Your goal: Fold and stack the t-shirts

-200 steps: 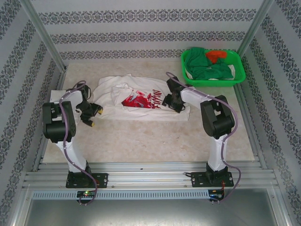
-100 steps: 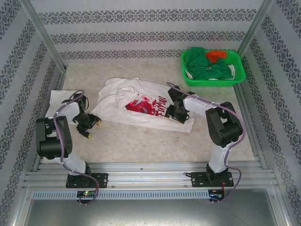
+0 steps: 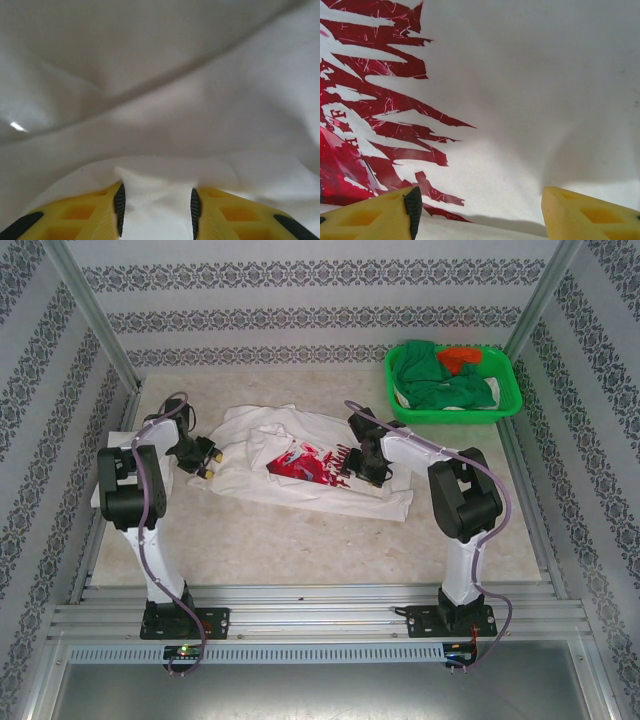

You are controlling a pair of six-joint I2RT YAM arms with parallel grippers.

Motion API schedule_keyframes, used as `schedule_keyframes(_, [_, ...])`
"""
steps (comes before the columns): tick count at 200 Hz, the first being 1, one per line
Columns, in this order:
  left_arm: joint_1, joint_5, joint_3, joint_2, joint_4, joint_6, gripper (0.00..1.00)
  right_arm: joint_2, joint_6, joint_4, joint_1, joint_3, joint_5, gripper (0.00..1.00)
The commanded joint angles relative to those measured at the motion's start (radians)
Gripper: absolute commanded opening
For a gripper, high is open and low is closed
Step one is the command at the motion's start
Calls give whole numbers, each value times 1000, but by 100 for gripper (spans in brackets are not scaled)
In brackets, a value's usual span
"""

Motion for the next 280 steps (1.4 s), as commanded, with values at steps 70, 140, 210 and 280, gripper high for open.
schedule_keyframes(70, [58,-61,-392,-214,-74,45,38,-48,6,-8,23,-100,2,65])
schedule_keyframes(140, [61,-141,-478,-438,-147,80,41,-146,1,-38,50,-152,-8,65])
schedule_keyframes(210, [55,-189,-54,-256,-147,-15,54,-114,-58,-70,45,47,-3,65])
schedule_keyframes(280, [20,-200,333,101,-210,-109,54,-124,-82,-65,7,46,5,65])
